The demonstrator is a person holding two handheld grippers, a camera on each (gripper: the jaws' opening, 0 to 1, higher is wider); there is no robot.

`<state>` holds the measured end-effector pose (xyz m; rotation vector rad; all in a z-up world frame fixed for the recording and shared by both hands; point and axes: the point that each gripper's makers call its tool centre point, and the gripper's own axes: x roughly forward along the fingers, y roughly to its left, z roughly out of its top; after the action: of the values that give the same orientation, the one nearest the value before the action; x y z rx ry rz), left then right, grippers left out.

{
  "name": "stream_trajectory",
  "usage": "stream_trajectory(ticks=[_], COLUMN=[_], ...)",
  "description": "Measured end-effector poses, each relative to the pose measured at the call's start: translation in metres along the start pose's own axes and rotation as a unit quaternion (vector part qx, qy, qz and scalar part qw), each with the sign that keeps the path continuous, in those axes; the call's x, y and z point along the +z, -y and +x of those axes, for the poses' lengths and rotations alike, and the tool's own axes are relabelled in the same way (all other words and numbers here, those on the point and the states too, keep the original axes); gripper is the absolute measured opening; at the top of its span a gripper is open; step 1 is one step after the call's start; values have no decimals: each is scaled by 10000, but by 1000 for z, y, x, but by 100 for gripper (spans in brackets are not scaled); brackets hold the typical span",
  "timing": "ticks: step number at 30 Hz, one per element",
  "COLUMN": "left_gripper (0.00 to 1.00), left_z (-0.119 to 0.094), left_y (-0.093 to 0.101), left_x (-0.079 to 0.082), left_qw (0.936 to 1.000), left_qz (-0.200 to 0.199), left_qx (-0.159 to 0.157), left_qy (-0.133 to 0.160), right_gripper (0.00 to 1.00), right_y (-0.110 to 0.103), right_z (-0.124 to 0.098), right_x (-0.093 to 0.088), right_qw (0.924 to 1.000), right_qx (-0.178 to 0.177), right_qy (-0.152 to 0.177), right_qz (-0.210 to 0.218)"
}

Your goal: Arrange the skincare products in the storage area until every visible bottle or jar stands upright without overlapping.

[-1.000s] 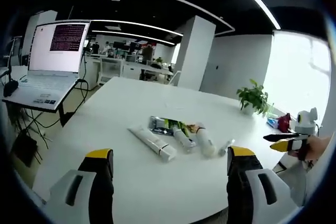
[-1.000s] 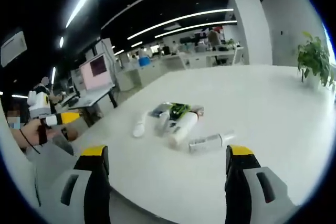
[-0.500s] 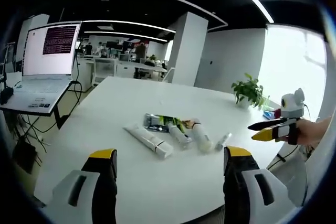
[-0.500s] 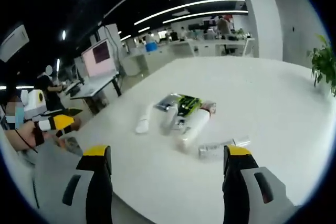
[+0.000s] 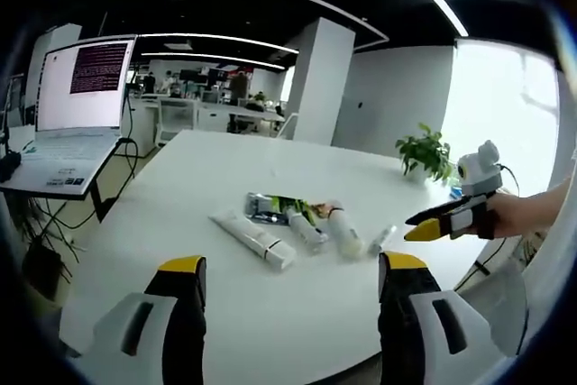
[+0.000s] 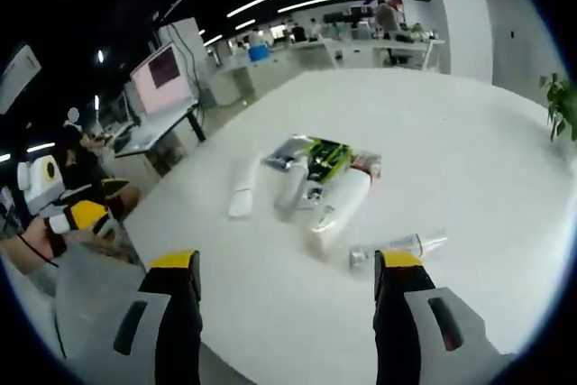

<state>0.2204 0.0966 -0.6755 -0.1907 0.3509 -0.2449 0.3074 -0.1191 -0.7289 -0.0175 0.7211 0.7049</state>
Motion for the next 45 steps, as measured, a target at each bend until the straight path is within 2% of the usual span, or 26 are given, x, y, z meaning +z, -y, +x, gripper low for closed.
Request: stream_trajectory(ticks=[9, 17, 33, 45], left_gripper=[70, 70, 70, 69], left_z=[-1, -1, -3, -4], left_y=[-4, -7, -9, -11], left_x=[1, -1, 4, 6], left_qw=[9999, 9997, 9989, 9985], left_qz=[-123, -200, -372, -440], left_qx=[77, 124, 264, 314], left_qy=[31, -3, 90, 113], right_gripper=[74, 67, 60, 59], right_y=[10, 31, 43, 50], right_z=[30, 53, 88, 112], right_x=[9, 7, 5, 10], right_qw=[9996, 9968, 9889, 9852], right_qx=[-21, -347, -556, -733], right_qy=[-293, -589, -1211, -1532], right_qz=[-50, 418, 657, 213])
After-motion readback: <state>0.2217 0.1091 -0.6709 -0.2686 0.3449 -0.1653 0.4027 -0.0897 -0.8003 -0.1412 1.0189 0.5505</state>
